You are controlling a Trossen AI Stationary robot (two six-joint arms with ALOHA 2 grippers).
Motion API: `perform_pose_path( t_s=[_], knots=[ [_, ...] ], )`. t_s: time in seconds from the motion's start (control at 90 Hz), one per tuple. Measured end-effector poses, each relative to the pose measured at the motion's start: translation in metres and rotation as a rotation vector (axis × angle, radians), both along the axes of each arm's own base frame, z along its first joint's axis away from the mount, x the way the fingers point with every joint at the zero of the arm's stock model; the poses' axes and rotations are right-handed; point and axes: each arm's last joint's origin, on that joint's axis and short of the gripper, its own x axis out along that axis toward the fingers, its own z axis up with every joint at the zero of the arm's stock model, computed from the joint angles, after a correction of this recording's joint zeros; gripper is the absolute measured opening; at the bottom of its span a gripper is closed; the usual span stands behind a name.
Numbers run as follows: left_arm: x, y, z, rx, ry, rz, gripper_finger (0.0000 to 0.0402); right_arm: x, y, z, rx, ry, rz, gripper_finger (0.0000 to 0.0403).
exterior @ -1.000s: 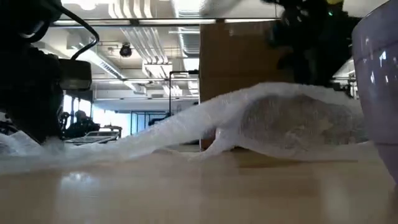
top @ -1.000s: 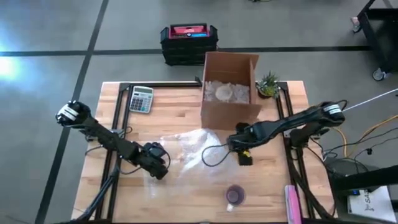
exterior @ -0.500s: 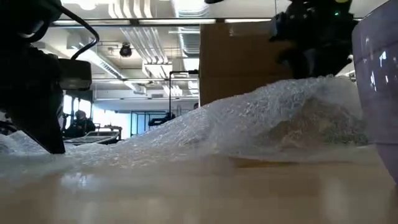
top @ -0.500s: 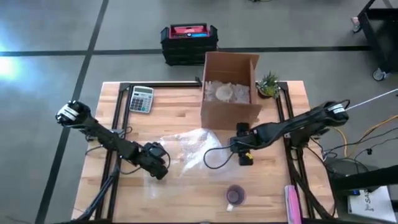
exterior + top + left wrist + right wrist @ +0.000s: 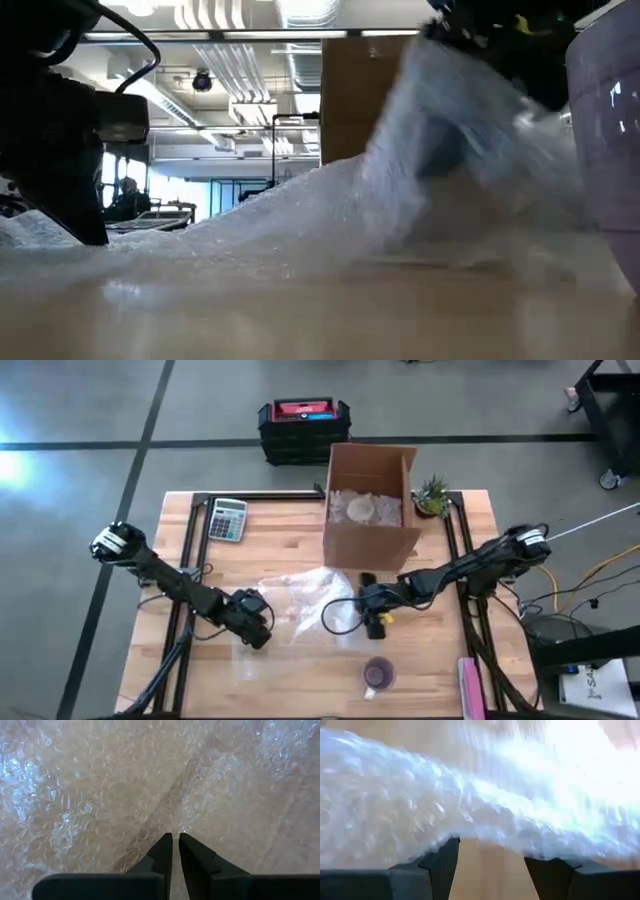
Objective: Wrap mug
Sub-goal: Prepare the transparent bubble wrap
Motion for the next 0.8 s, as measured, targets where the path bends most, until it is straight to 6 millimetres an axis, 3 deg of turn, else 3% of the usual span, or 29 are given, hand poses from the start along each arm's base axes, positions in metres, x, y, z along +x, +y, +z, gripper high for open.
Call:
perform_pose_path(
  t_s=[0.144,0.344,0.444,0.7,0.8],
  knots=[
    [0.0,0.0,0.0,-0.002,-0.002,0.0,0.002,0.029,0.008,-0.006,0.044,-0.192,0.043,0.0199],
    [0.001,0.0,0.0,-0.004,-0.006,0.0,0.002,0.072,0.017,-0.052,0.023,-0.122,0.05,0.0199],
    [0.001,0.0,0.0,-0.005,-0.008,0.0,0.002,0.097,0.022,-0.06,0.02,-0.117,0.052,0.0199],
    [0.002,-0.001,0.001,-0.009,-0.019,-0.003,0.002,0.153,0.034,-0.045,-0.003,-0.17,0.069,0.0199],
    [0.002,-0.001,0.001,-0.011,-0.022,-0.003,0.002,0.169,0.036,-0.048,-0.003,-0.195,0.068,0.0199]
  ],
)
